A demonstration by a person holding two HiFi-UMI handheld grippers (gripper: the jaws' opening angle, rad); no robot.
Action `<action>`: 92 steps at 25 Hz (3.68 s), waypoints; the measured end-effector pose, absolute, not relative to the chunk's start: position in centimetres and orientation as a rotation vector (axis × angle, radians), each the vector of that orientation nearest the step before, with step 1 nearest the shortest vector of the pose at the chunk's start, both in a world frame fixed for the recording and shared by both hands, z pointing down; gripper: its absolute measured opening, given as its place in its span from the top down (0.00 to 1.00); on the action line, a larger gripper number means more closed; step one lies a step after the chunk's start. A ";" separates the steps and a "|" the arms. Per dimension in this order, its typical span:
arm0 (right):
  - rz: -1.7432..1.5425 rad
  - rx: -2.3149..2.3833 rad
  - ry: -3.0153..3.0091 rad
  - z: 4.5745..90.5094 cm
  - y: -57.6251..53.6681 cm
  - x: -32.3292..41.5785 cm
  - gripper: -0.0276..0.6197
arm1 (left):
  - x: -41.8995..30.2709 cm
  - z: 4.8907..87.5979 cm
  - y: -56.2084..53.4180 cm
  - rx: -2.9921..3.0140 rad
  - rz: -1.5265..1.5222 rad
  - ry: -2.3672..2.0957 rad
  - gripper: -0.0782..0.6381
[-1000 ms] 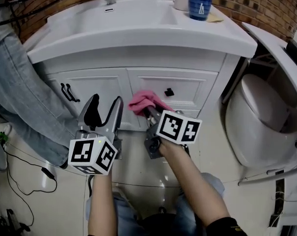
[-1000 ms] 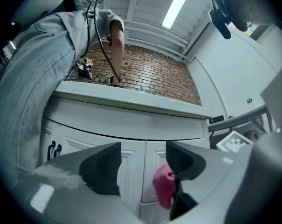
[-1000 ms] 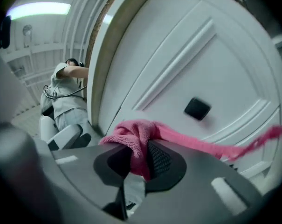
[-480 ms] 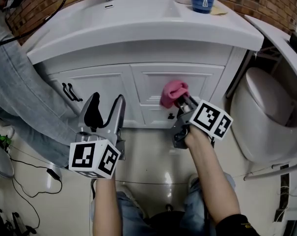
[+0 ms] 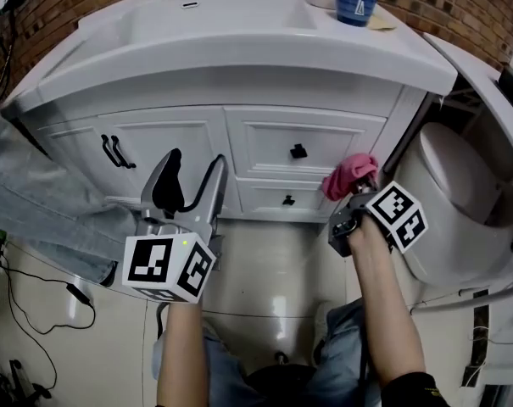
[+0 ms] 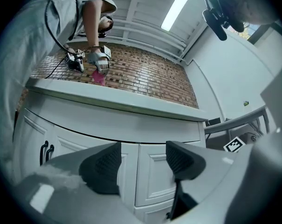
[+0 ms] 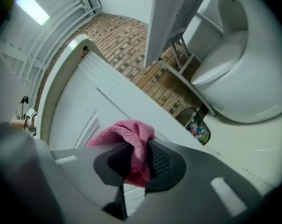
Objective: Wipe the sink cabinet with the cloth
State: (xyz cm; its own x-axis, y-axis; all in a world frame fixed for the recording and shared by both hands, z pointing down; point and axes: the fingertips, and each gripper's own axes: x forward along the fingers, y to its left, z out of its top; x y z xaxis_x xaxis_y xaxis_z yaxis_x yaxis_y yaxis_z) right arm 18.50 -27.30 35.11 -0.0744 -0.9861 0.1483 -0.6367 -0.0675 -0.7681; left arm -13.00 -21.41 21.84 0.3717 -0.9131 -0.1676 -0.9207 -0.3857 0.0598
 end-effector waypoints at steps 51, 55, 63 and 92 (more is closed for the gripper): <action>-1.565 -0.947 1.929 43.0 -30.9 -5.2 0.88 | -12.5 22.7 -21.8 -2.550 0.167 1.735 0.47; -1.569 -1.141 1.874 43.5 -30.0 2.4 0.88 | -12.0 23.8 -22.2 -2.572 0.129 1.726 0.47; -1.357 -1.624 1.511 44.7 -27.8 19.6 0.88 | -10.6 23.3 -21.4 -2.608 0.157 1.672 0.47; -1.509 -1.299 2.069 47.2 -30.2 1.5 0.88 | -8.3 24.2 -23.1 -2.593 0.060 1.645 0.47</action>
State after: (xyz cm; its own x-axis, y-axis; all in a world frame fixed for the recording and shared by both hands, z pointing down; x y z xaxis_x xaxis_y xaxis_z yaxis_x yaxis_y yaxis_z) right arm 1.51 -30.17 47.18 -0.5617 -0.7804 0.2746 -0.5001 0.0559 -0.8642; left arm -8.26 -23.09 24.24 0.4263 -0.9018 -0.0706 -0.9046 -0.4246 -0.0384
